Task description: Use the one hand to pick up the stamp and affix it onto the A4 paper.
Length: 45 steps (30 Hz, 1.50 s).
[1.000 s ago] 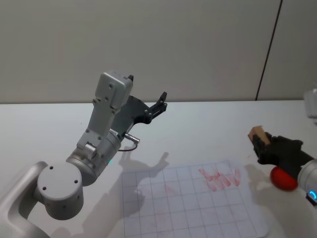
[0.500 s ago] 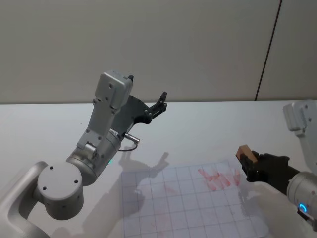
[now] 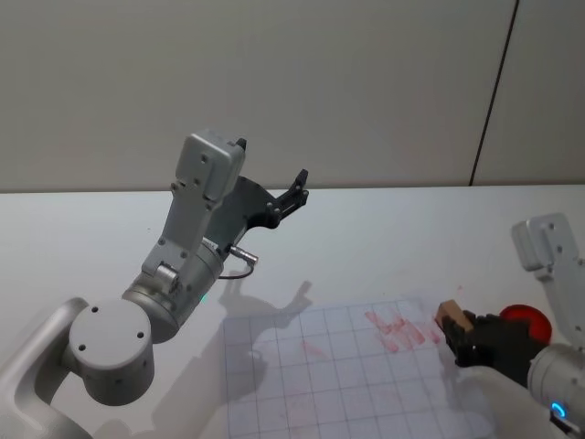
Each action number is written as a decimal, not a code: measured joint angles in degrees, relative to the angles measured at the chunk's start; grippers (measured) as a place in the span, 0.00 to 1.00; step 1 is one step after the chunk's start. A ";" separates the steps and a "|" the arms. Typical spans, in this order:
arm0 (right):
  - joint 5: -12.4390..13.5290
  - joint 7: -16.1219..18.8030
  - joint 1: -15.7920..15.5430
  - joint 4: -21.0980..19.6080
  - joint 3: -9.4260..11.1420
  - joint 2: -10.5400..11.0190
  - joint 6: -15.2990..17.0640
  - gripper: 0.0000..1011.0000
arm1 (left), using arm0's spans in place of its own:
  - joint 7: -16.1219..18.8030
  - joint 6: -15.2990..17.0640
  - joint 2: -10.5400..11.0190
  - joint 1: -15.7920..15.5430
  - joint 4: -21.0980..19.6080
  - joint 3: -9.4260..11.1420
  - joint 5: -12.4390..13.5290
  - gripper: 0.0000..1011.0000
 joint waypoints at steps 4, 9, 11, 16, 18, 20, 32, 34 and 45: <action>-0.89 1.01 -0.12 0.82 -0.36 0.15 -0.17 0.22 | 0.00 0.00 0.00 0.00 0.00 0.00 0.00 0.99; -2.42 2.07 -0.12 2.10 -0.96 0.19 -0.63 0.22 | 0.00 0.00 0.00 0.00 0.00 0.00 0.00 0.99; -3.19 2.55 -0.06 2.77 -1.24 0.18 -0.90 0.22 | 0.00 0.00 0.00 0.00 0.00 0.00 0.00 0.99; -4.84 3.31 0.18 4.26 -1.83 0.01 -1.54 0.22 | 0.00 0.00 0.00 0.00 0.00 0.00 0.00 0.99; -5.55 3.59 0.30 4.86 -2.08 -0.08 -1.81 0.22 | 0.00 0.00 0.00 0.00 0.00 0.00 0.00 0.99; -6.06 3.80 0.38 5.27 -2.28 -0.17 -1.96 0.22 | 0.00 0.00 0.00 0.00 0.00 0.00 0.00 0.99; -9.40 5.17 1.03 7.21 -3.32 -0.79 -2.44 0.22 | 0.00 0.00 0.00 0.00 0.00 0.00 0.00 0.99; -9.66 5.29 1.07 7.36 -3.42 -0.87 -2.44 0.22 | 0.00 0.00 0.00 0.00 0.00 0.00 0.00 0.99; -10.71 6.06 1.35 8.38 -3.75 -1.32 -2.27 0.22 | 0.00 0.00 0.00 0.00 0.00 0.00 0.00 0.99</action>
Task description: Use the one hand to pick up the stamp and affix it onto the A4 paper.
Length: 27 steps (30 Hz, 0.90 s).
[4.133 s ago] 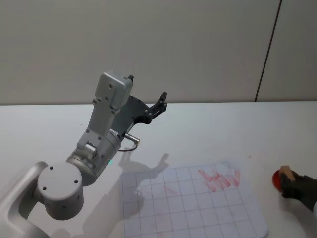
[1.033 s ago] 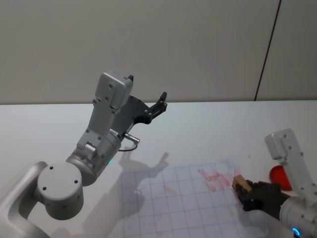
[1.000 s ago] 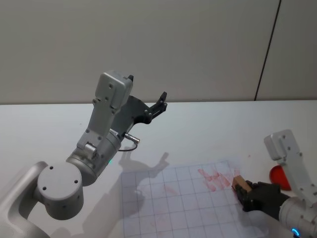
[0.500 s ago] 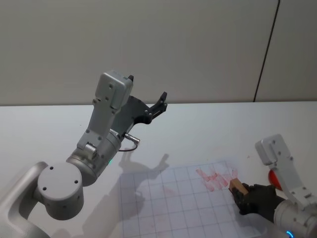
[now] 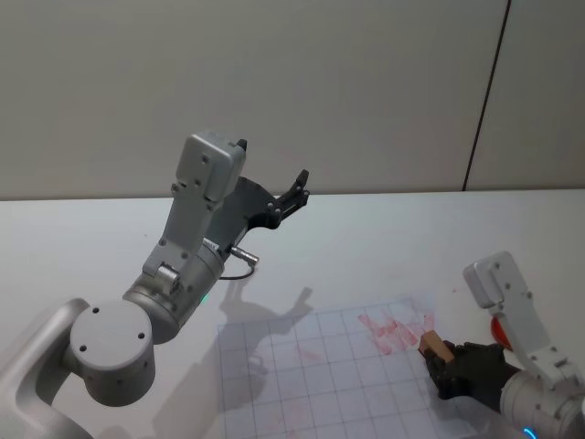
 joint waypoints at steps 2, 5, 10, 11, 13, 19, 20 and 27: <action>-0.06 0.08 0.02 0.10 0.00 -0.05 0.05 0.22 | 0.00 0.00 0.00 0.00 0.00 0.00 0.00 0.99; -0.10 0.22 0.06 0.27 0.00 -0.13 0.15 0.22 | 0.00 0.00 0.00 0.00 0.00 0.00 0.00 0.99; -0.09 0.25 0.08 0.34 0.01 -0.24 0.15 0.22 | 0.00 0.00 0.00 0.00 0.00 0.00 0.00 0.99; -0.05 0.25 0.07 0.34 0.03 -0.24 0.13 0.22 | 0.00 0.00 0.00 0.00 0.00 0.00 0.00 0.99; 0.14 0.26 0.05 0.35 0.13 -0.25 -0.34 0.22 | 0.00 0.00 0.00 0.00 0.00 0.00 0.00 0.99; 0.97 0.28 -0.16 -0.46 0.53 -0.17 -2.18 0.22 | 0.00 0.00 0.00 0.00 0.00 0.00 0.00 0.99; 1.08 0.24 -0.23 -0.61 0.57 -0.15 -2.43 0.22 | 0.00 0.00 0.00 0.00 0.00 0.00 0.00 0.99; 2.72 -0.52 -0.27 -3.62 1.76 0.12 -5.55 0.22 | 0.00 0.00 0.00 0.00 0.00 0.00 0.00 0.99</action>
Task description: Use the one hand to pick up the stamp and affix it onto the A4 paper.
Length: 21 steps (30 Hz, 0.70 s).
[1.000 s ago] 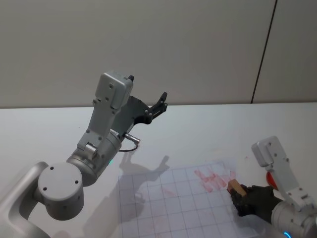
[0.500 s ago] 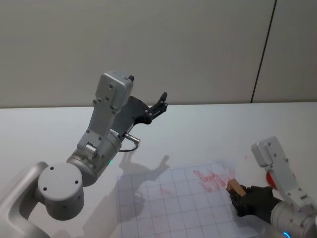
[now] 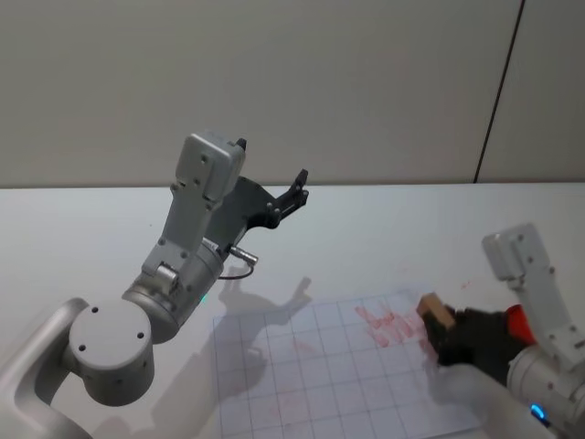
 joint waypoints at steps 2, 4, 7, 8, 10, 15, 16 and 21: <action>0.43 -0.33 0.00 -0.86 0.38 0.09 -0.60 0.22 | 0.00 0.00 0.00 0.00 0.00 0.00 0.00 0.99; 0.85 -0.75 -0.02 -1.61 0.71 0.16 -1.14 0.22 | 0.00 0.00 0.00 0.00 0.00 0.00 0.00 0.99; 1.81 -1.92 -0.15 -2.98 1.46 0.31 -2.06 0.22 | 0.00 0.00 0.00 0.00 0.00 0.00 0.00 0.99; 2.32 -2.67 -0.27 -3.70 1.92 0.38 -2.32 0.22 | 0.00 0.00 0.00 0.00 0.00 0.00 0.00 0.99; 2.98 -3.73 -0.46 -4.59 2.57 0.51 -2.37 0.22 | 0.00 0.00 0.00 0.00 0.00 0.00 0.00 0.99; 4.07 -6.07 -0.88 -5.91 3.80 0.85 -1.48 0.22 | 0.00 0.00 0.00 0.00 0.00 0.00 0.00 0.99; 4.21 -6.45 -0.96 -6.06 3.99 0.91 -1.22 0.22 | 0.00 0.00 0.00 0.00 0.00 0.00 0.00 0.99; 5.01 -8.90 -1.70 -6.68 5.45 1.53 0.81 0.22 | 0.00 0.00 0.00 0.00 0.00 0.00 0.00 0.99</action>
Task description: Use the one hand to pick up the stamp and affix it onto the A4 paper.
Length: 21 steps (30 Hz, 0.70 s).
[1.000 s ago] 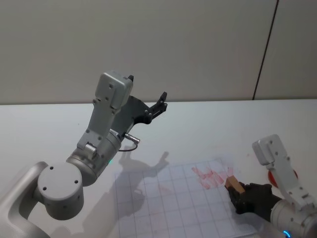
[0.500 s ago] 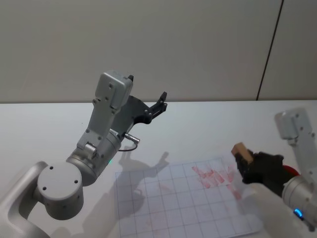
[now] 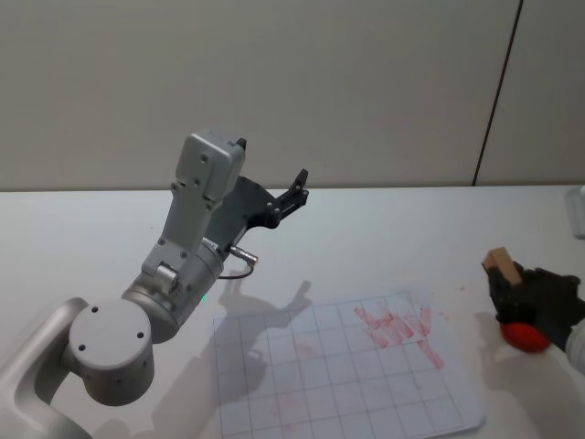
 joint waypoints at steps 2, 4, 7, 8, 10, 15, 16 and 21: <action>0.17 -0.70 -0.21 -0.01 0.36 0.17 0.62 0.22 | 0.00 0.00 0.00 0.00 0.00 0.00 0.00 0.99; 0.32 -1.43 -0.53 0.00 0.92 0.44 1.33 0.22 | 0.00 0.00 0.00 0.00 0.00 0.00 0.00 0.99; 0.47 -2.12 -0.82 0.25 1.42 0.68 2.06 0.22 | 0.00 0.00 0.00 0.00 0.00 0.00 0.00 0.99; 0.56 -2.50 -0.99 0.48 1.70 0.81 2.52 0.22 | 0.00 0.00 0.00 0.00 0.00 0.00 0.00 0.99; 0.66 -2.92 -1.21 0.92 2.13 0.99 2.98 0.22 | 0.00 0.00 0.00 0.00 0.00 0.00 0.00 0.99; 0.74 -3.43 -1.46 1.98 2.76 1.19 3.57 0.22 | 0.00 0.00 0.00 0.00 0.00 0.00 0.00 0.99; 0.75 -3.46 -1.46 2.23 2.86 1.22 3.61 0.22 | 0.00 0.00 0.00 0.00 0.00 0.00 0.00 0.99; 0.68 -3.43 -1.29 3.66 3.21 1.23 3.78 0.22 | 0.00 0.00 0.00 0.00 0.00 0.00 0.00 0.99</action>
